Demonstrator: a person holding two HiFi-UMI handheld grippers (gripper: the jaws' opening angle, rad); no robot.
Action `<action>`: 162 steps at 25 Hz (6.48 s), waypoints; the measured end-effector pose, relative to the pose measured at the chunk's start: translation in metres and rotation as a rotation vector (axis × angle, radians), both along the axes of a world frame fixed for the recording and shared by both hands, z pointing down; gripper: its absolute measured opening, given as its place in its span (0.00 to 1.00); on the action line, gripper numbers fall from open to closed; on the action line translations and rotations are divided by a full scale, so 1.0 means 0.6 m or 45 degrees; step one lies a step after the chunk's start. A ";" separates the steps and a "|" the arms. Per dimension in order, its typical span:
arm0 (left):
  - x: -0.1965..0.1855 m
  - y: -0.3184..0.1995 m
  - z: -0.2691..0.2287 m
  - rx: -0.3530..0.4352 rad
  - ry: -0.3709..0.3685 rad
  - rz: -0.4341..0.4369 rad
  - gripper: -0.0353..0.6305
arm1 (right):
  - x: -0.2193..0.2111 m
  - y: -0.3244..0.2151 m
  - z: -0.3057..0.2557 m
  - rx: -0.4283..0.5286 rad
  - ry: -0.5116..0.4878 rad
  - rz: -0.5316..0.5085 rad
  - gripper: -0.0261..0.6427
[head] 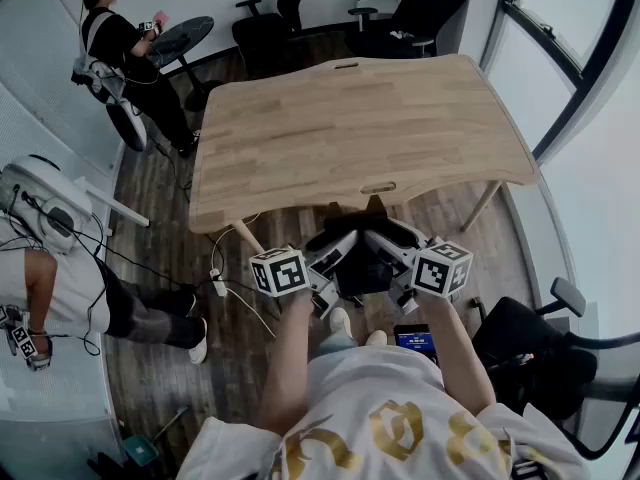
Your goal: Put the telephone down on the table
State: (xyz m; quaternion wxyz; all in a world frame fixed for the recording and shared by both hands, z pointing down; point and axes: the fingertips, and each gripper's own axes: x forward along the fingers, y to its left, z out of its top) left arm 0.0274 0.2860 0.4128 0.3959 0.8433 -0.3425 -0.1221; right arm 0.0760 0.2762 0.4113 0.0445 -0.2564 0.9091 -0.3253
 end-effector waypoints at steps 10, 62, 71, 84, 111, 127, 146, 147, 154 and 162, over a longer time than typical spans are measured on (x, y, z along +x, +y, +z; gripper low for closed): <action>0.007 0.022 -0.001 -0.006 -0.018 -0.010 0.41 | 0.008 0.022 -0.006 -0.028 0.003 -0.012 0.36; -0.095 -0.637 0.093 -0.141 0.013 0.178 0.41 | -0.094 -0.627 0.086 -0.178 0.048 0.100 0.36; -0.102 -0.682 0.106 -0.155 0.027 0.211 0.41 | -0.102 -0.672 0.098 -0.194 0.057 0.133 0.36; -0.124 -0.737 0.132 -0.194 0.035 0.189 0.41 | -0.124 -0.728 0.124 -0.234 0.063 0.093 0.36; -0.141 -0.814 0.270 -0.374 0.061 0.167 0.41 | -0.142 -0.808 0.266 -0.458 0.101 0.036 0.36; -0.143 -0.876 0.340 -0.483 0.109 0.152 0.41 | -0.145 -0.872 0.334 -0.558 0.147 0.010 0.36; -0.144 -0.921 0.395 -0.562 0.120 0.124 0.41 | -0.144 -0.919 0.389 -0.628 0.158 0.012 0.36; -0.144 -0.922 0.397 -0.565 0.122 0.123 0.41 | -0.144 -0.920 0.391 -0.630 0.159 0.012 0.36; -0.144 -0.922 0.408 -0.589 0.127 0.110 0.41 | -0.144 -0.921 0.402 -0.644 0.155 0.019 0.36; -0.144 -0.922 0.413 -0.600 0.114 0.110 0.41 | -0.143 -0.921 0.408 -0.660 0.137 0.028 0.36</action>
